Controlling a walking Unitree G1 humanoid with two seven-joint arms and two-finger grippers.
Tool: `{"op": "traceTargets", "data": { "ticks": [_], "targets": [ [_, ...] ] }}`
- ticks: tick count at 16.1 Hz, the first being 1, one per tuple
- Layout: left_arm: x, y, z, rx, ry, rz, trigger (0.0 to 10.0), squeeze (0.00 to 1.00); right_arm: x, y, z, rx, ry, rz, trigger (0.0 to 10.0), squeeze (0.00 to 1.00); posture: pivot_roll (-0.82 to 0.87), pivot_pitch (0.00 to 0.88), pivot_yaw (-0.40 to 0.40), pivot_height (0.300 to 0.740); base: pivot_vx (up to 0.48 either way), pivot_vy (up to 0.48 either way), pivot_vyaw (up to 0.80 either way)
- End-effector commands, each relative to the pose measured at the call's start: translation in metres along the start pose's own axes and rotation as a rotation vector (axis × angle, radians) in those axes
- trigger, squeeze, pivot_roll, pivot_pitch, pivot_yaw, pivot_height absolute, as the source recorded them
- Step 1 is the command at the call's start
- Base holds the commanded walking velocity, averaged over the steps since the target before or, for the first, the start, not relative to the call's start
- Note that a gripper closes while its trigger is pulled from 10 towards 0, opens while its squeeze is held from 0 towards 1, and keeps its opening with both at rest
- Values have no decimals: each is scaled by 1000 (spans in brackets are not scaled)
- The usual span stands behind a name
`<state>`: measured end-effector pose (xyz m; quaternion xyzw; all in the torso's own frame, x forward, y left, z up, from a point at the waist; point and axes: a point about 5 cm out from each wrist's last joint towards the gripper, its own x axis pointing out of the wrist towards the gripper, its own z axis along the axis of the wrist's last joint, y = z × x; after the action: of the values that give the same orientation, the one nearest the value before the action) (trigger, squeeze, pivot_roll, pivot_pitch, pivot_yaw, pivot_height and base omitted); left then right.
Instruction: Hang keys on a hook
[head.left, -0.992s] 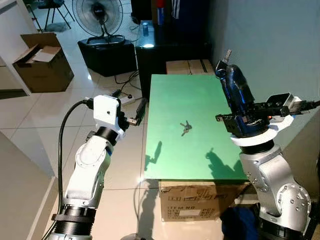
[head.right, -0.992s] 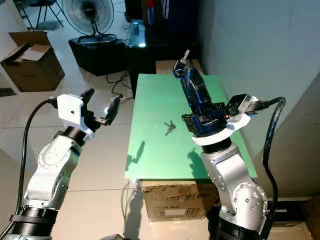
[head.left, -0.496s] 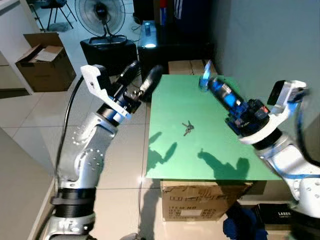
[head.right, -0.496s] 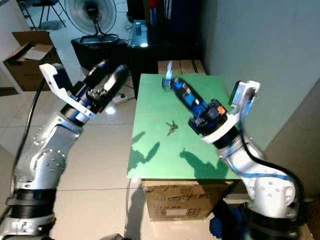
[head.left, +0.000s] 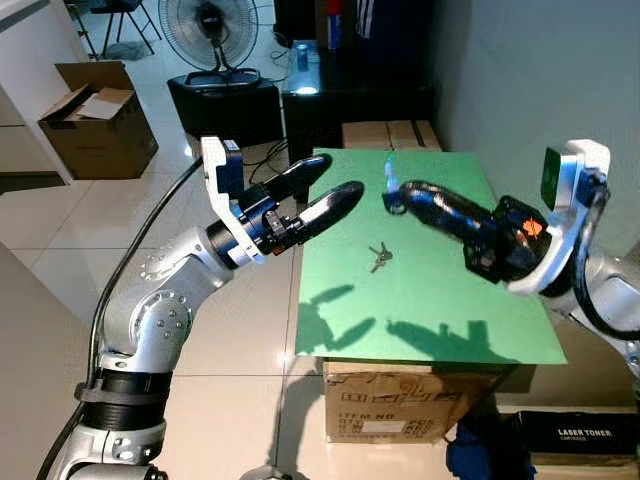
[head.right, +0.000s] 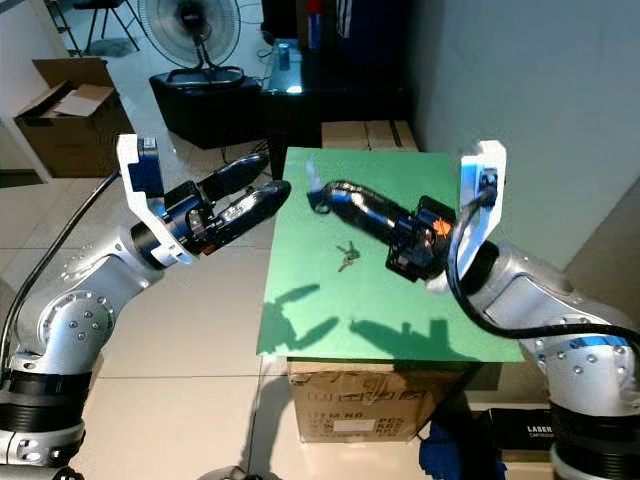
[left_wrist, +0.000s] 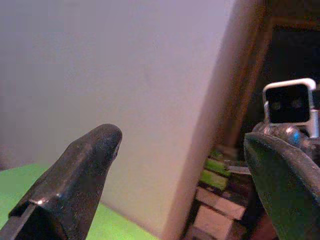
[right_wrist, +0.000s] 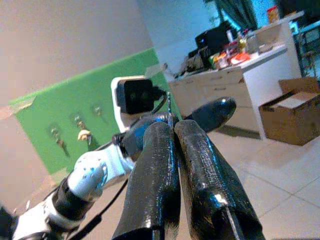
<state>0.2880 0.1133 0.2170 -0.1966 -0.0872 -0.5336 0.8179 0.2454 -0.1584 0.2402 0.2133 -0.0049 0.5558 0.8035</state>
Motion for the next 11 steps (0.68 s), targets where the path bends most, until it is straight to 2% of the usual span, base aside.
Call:
{"op": "traceTargets", "data": {
  "ticks": [1,2,5,7,9,11],
  "targets": [
    [5,-4,6,6,-17,-38,10000,0,3,4,5,-26,25,42,0,0,-109,0,44,740,0,0,0],
    [7,-7,13,-30,-86,-59,10000,0,4,4,5,-25,32,52,0,0,-108,0,41,740,0,0,0],
    [5,-12,20,-81,-135,-107,10000,0,5,2,4,-27,37,57,0,0,-108,0,41,740,0,0,0],
    [1,-16,15,-116,-98,-135,10000,0,4,1,6,-34,30,54,0,0,-110,0,43,740,0,0,0],
    [3,-18,5,-115,-41,-135,10000,0,4,1,6,-36,31,55,0,0,-114,0,47,740,0,0,0],
    [4,-16,3,-111,-33,-122,10000,0,5,2,6,-36,36,67,0,0,-114,0,47,740,0,0,0]
  ]
}}
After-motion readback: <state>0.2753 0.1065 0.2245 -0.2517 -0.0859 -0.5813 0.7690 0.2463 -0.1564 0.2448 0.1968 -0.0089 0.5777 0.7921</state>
